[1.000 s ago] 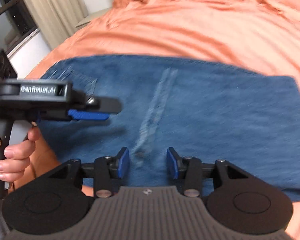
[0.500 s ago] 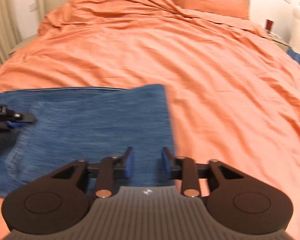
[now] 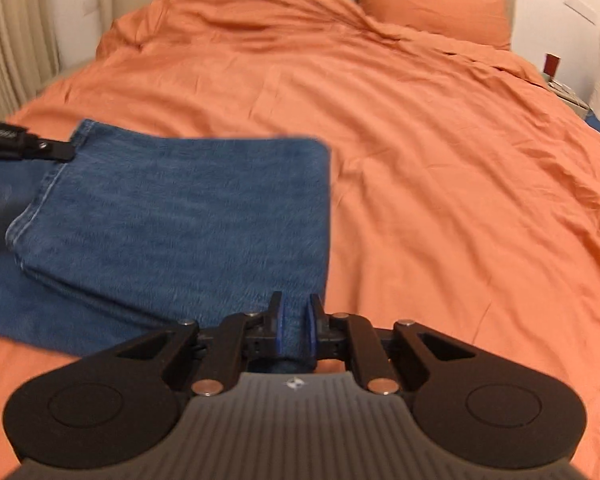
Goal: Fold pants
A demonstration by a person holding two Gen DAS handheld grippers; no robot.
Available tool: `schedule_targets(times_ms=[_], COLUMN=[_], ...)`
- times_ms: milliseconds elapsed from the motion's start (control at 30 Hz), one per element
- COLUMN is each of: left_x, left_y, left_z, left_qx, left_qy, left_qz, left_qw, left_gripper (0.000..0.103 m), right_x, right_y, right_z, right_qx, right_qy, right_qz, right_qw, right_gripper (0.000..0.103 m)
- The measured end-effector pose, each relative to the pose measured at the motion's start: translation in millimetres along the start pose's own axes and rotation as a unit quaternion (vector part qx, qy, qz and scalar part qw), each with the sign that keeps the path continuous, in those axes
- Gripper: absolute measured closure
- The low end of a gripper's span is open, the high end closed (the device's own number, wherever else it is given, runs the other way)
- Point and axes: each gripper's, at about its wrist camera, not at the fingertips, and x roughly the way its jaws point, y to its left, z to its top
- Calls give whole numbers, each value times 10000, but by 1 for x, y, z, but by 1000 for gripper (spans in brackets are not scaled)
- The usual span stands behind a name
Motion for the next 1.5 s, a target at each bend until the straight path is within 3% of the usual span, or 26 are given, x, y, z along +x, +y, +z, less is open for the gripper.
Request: schedule_targets(times_ms=[200,267,400,467,633,967,1100,1300,1400,1500], left_x=[12,7,-19,-41,-92,-166,-192,-223,-235,-243], left_y=[-6,-8,-12,-12,-5,37,65,109,133,159], left_z=[-13,-11,-6,-8,-12,-39,-54,-73,-87,-104], left_qx=[-11,-54,69,70,-130,-958,-1581,-2510,-3030,-3626], left_qy=[242,271,160,52,-245,-733,-1089,-1613,-1831,-2087], left_qz=[373,529,754,770,1050,1541,1562,1612,1529,1391], left_qw=[9990,9982,9970,9970,9941,9807,9689,9407,9227,8976], left_gripper=[94,81,75,64,53,44,40,29,26,25], right_x=[23,26,23,18,-4,-47,-55,-55,-52,-43], right_y=[-1,-3,4,8,16,75,101,139,155,170], right_z=[-9,-4,5,10,20,41,46,52,59,68], right_qx=[-173,-101,-319,-460,-463,-811,-1036,-1330,-1361,-1359], right_qy=[416,563,709,680,440,20,-79,-96,-100,-86], right_qz=[-93,-78,-231,-321,-275,105,238,342,419,497], right_qw=[9989,9983,9967,9961,9976,9966,9943,9905,9898,9894], right_gripper=[95,95,95,95,95,94,88,87,87,87])
